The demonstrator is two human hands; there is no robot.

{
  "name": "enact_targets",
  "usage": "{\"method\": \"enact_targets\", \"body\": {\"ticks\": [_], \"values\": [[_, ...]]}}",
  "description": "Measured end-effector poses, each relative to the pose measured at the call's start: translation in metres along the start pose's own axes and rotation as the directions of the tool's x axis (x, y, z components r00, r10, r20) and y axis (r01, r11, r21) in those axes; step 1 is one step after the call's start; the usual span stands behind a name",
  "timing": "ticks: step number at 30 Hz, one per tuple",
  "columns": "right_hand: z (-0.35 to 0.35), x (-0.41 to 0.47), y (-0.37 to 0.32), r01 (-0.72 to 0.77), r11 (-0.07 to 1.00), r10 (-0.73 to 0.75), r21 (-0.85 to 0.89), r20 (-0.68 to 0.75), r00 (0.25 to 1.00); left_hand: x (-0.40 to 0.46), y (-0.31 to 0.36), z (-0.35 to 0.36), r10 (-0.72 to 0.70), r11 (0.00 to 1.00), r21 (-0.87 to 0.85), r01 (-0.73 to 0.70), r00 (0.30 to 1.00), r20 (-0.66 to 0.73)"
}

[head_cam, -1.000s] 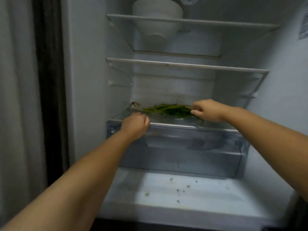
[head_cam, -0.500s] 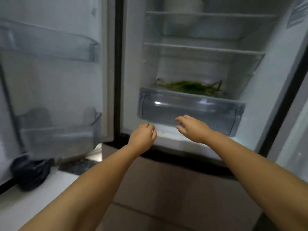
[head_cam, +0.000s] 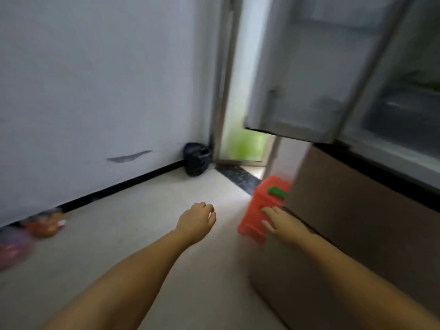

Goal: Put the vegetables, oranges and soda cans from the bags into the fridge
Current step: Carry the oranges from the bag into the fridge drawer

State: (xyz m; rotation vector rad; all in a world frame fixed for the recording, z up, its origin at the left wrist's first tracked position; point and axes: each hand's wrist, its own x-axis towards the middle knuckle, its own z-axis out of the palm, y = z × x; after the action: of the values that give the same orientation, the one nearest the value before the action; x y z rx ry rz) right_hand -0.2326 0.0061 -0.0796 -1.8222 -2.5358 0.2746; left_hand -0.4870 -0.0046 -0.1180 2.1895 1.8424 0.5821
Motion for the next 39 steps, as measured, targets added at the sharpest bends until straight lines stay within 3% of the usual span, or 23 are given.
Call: {"method": "enact_targets", "body": {"ticks": [5,9,15,19,25,33,39], "values": [[0.064,0.063,-0.185,0.175,0.98,-0.182,0.097,0.067,0.981,-0.128,-0.187,-0.081,-0.279,0.957,0.079,0.28,0.96,-0.021],[0.106,0.091,-0.344,0.332,0.933,-0.349,0.137,0.129,0.928,-0.228,-0.308,-0.158,-0.515,0.842,0.131,0.523,0.853,-0.087],[0.128,0.118,-0.516,0.586,0.801,-0.599,0.122,0.19,0.778,-0.296,-0.396,-0.223,-0.677,0.708,0.107,0.698,0.714,-0.178],[0.125,0.166,-0.574,0.636,0.767,-0.637,0.079,0.206,0.743,-0.286,-0.438,-0.229,-0.704,0.689,0.067,0.722,0.688,-0.175],[0.134,0.277,-0.625,0.651,0.758,-0.638,0.034,0.241,0.731,-0.222,-0.523,-0.246,-0.689,0.707,0.057,0.704,0.705,-0.166],[0.144,0.437,-0.685,0.635,0.771,-0.612,0.05,0.339,0.715,-0.129,-0.652,-0.269,-0.824,0.566,-0.11,0.817,0.553,-0.125],[0.173,0.52,-0.73,0.636,0.769,-0.603,0.068,0.41,0.685,-0.066,-0.738,-0.261,-0.835,0.55,-0.1,0.829,0.55,-0.022]]}}
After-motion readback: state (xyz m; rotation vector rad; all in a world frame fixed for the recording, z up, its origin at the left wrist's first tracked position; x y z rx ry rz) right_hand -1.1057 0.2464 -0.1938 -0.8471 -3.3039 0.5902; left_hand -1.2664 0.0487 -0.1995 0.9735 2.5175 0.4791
